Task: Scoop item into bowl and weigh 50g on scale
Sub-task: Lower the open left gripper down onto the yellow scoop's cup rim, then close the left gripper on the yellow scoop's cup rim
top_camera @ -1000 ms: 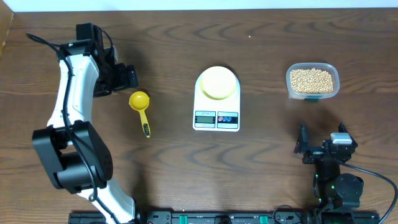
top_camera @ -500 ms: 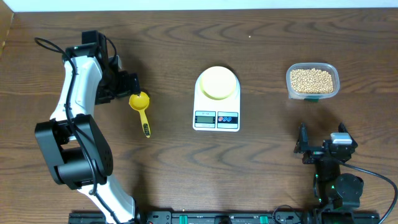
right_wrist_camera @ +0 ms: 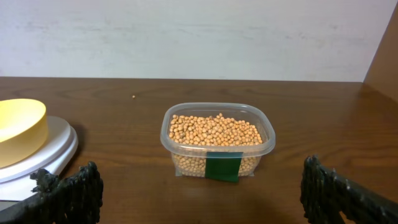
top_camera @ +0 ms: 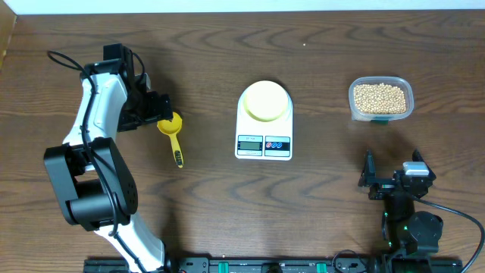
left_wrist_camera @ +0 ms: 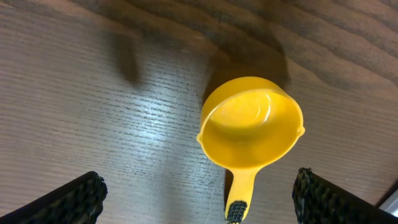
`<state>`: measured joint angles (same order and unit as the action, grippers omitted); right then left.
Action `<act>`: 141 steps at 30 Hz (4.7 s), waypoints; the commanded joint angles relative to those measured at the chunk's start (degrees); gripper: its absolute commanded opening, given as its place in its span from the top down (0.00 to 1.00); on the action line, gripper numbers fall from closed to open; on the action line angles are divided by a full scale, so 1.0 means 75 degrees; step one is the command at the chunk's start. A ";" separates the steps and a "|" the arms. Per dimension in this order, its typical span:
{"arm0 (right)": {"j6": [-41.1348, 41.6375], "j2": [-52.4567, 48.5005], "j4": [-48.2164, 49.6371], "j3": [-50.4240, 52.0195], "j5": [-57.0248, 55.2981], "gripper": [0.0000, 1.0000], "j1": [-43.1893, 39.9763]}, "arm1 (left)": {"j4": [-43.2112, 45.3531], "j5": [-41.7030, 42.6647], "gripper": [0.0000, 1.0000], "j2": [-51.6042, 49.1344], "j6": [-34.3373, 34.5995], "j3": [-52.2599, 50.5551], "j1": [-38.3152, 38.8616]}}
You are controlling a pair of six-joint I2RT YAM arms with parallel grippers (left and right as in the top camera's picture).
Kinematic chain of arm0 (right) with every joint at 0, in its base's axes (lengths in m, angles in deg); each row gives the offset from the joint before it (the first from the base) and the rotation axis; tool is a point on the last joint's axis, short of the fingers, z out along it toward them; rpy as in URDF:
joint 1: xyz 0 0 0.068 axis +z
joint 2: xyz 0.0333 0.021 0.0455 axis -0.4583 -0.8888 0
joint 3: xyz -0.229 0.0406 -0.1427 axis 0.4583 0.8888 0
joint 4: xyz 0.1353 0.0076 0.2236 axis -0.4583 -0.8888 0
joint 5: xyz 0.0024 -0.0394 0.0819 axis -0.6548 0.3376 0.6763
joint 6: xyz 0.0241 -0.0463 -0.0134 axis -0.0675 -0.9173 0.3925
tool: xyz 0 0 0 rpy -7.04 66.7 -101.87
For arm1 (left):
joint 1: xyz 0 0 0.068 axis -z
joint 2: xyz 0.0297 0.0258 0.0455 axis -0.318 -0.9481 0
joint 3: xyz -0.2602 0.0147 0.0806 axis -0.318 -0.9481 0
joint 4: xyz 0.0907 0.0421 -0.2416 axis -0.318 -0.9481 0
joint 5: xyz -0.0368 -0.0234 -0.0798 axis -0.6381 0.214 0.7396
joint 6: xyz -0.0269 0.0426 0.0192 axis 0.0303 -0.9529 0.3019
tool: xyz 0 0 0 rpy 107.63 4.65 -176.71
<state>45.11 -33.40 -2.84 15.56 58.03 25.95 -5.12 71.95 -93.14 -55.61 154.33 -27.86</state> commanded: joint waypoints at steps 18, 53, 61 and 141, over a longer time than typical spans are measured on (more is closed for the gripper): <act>0.0099 0.0050 -0.0035 0.0012 -0.0009 0.01 -0.0041 | 0.0979 -0.0134 0.03 -0.0108 -0.0070 -0.0769 -0.0041; 0.0099 0.0050 -0.0035 0.0012 -0.0009 0.01 -0.0041 | 0.1699 -0.0300 0.03 -0.0108 -0.0067 -0.1172 -0.0041; 0.0099 0.0050 -0.0038 0.0012 -0.0009 0.01 -0.0041 | 0.1693 -0.0300 0.02 -0.0108 -0.0067 -0.1186 -0.0041; 0.0099 0.0050 -0.0038 0.0012 -0.0009 0.01 -0.0041 | 0.2538 -0.0300 0.02 -0.0143 -0.0067 -0.1929 -0.0041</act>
<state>45.11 -33.40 -2.84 15.56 58.03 25.95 13.83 70.47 -93.25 -55.76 140.19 -27.86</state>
